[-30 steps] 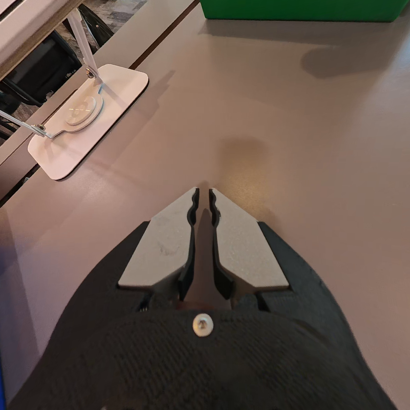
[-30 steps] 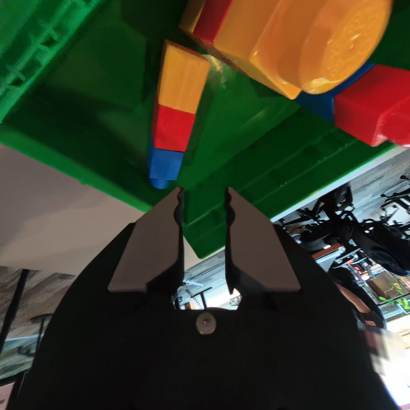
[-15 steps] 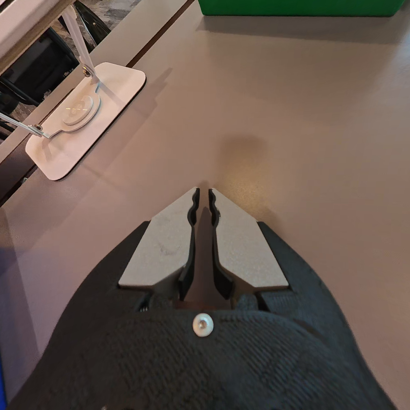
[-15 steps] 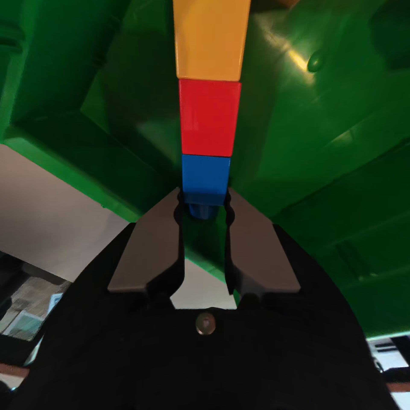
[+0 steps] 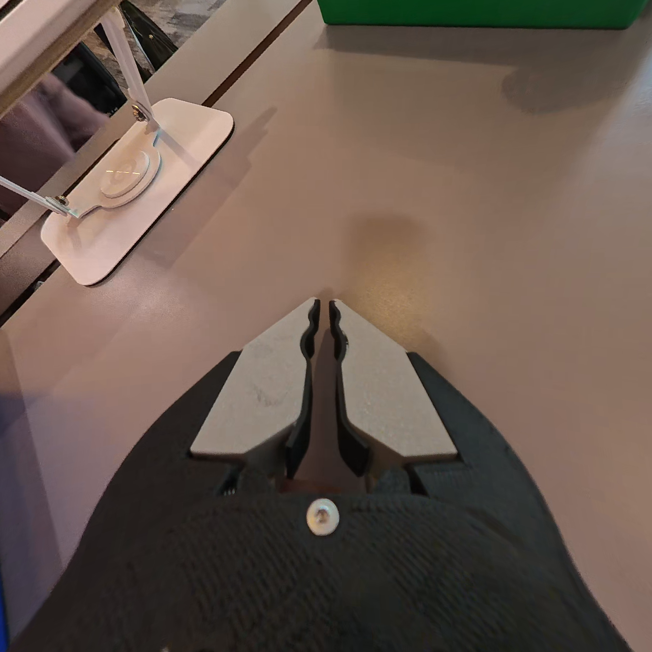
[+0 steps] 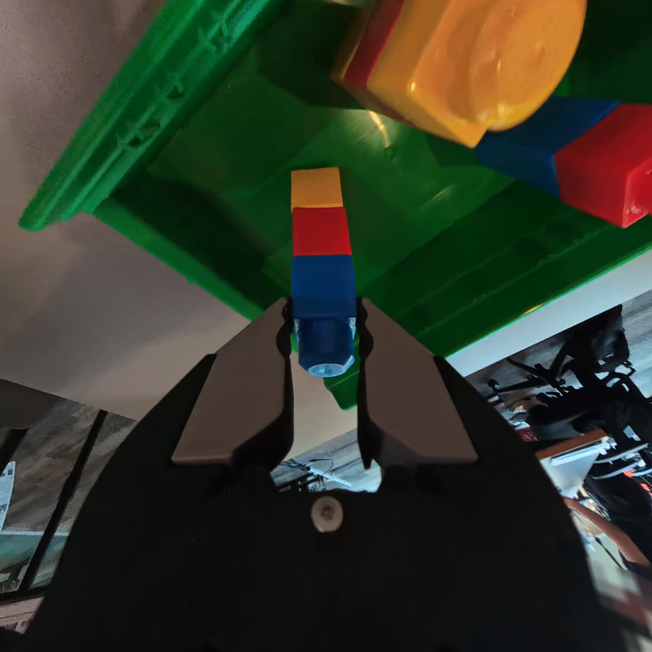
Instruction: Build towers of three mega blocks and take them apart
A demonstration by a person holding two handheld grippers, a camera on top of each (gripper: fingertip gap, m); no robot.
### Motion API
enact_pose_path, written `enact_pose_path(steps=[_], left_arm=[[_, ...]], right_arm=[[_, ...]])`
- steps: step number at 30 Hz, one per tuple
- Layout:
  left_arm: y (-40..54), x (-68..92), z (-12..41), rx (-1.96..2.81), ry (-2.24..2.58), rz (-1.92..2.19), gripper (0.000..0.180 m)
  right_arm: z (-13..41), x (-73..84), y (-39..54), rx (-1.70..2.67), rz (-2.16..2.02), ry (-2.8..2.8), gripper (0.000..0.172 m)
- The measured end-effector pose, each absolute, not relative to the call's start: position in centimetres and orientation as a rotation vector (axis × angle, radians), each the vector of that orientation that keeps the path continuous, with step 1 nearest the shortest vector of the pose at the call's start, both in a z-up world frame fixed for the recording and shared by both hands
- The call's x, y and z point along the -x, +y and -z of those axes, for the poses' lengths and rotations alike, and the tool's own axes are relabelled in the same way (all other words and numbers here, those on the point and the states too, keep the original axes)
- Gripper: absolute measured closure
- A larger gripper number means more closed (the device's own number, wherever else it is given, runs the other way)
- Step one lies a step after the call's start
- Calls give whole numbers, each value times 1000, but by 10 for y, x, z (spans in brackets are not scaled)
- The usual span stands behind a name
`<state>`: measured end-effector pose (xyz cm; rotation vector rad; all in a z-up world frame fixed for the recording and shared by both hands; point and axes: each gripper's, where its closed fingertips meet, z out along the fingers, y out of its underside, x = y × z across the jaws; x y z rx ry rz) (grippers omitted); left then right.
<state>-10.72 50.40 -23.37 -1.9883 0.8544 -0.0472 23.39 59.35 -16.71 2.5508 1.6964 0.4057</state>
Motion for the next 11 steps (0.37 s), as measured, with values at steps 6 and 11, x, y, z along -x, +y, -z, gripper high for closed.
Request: enact_pose_path(steps=[6,11], left_arm=[[504,107,234,1987,857,54,177],[503,106,234,1988,866,54,177]], right_arm=[[168,-210,605,-2518,-444,1724,139],[169,-202,614,-2558,-428,1735,138]])
